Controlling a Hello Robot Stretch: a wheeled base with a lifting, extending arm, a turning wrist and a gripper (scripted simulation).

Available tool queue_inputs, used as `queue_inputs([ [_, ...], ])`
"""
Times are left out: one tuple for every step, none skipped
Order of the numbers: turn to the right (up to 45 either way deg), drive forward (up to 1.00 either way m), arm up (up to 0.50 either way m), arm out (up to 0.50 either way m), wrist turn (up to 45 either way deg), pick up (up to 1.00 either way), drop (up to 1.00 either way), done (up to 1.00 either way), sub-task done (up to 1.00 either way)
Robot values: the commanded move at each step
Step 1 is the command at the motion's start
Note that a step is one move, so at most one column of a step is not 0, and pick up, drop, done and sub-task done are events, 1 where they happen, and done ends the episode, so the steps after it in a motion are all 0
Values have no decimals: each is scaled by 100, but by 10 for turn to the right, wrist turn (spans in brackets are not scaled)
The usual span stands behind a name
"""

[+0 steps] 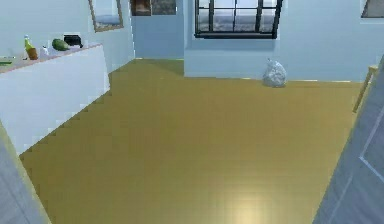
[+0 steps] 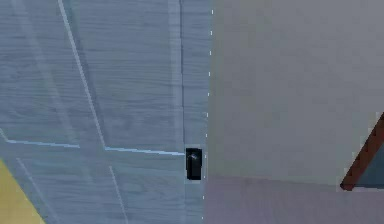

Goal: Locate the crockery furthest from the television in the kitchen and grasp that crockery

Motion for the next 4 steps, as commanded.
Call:
queue_inputs([
  [60, 0, 0, 0, 0, 0, 0, 0, 0],
  [0, 100, 0, 0, 0, 0, 0, 0, 0],
  [90, 0, 0, 0, 0, 0, 0, 0, 0],
  [0, 10, 0, 0, 0, 0, 0, 0, 0],
])
